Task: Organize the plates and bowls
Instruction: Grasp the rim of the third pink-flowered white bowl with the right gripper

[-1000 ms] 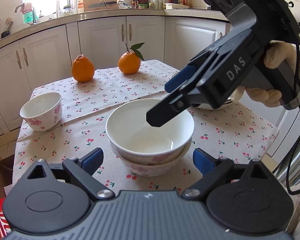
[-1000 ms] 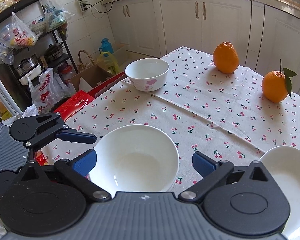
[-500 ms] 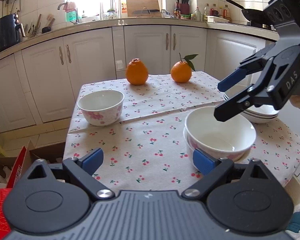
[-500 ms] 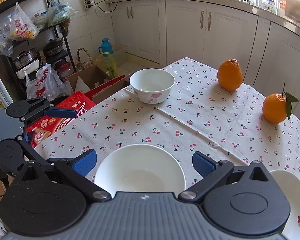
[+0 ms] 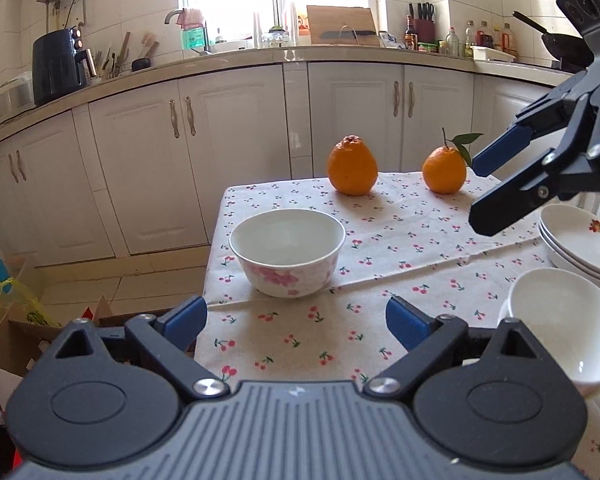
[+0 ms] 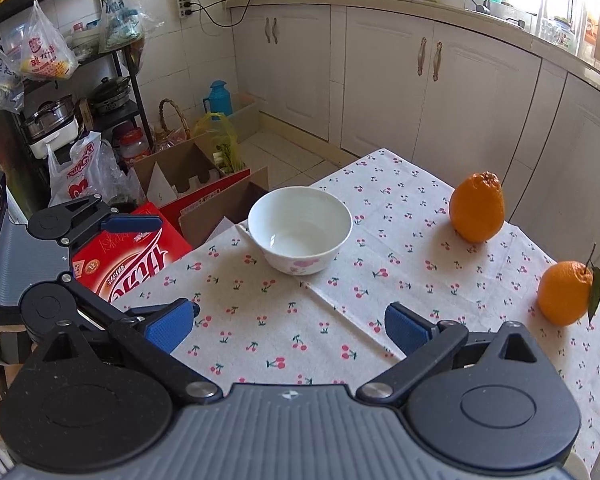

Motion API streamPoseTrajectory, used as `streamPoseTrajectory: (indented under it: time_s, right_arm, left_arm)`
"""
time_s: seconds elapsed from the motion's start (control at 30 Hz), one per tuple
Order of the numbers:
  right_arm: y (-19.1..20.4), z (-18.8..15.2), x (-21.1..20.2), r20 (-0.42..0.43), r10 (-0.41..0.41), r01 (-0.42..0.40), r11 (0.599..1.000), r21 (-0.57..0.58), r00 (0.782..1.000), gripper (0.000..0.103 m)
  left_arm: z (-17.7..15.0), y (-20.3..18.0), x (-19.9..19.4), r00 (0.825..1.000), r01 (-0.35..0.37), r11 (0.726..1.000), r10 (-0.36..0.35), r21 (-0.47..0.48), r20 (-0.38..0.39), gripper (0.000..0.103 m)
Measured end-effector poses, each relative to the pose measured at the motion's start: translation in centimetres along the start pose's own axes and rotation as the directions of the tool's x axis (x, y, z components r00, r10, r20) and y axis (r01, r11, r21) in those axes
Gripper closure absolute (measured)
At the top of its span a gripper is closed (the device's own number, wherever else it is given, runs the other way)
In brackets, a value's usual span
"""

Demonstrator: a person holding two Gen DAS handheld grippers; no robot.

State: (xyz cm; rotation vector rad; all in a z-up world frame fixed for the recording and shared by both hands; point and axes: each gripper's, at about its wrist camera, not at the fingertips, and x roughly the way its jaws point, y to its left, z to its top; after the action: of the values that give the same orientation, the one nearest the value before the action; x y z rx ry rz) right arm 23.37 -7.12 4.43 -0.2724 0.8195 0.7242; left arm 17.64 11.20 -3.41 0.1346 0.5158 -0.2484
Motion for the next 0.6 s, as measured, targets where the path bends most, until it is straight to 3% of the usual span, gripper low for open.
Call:
streamPoseTrajectory:
  time_s: [0.33, 0.6]
  right_arm:
    - [-3.1, 5.5, 5.7, -0.048, 0.08, -0.08, 0.997, -0.009, 0.996, 0.0]
    - [-5.2, 7.5, 11.7, -0.117, 0.132, -0.131, 0.991, 0.013, 0.984, 0.002]
  left_arm:
    - [1.0, 0.9, 5.2, 0.999, 0.001, 1.0, 0.0, 0.011, -0.032, 0.007]
    - [1.1, 1.3, 8.6, 0.998, 0.006, 1.0, -0.006, 0.004, -0.064, 0.007]
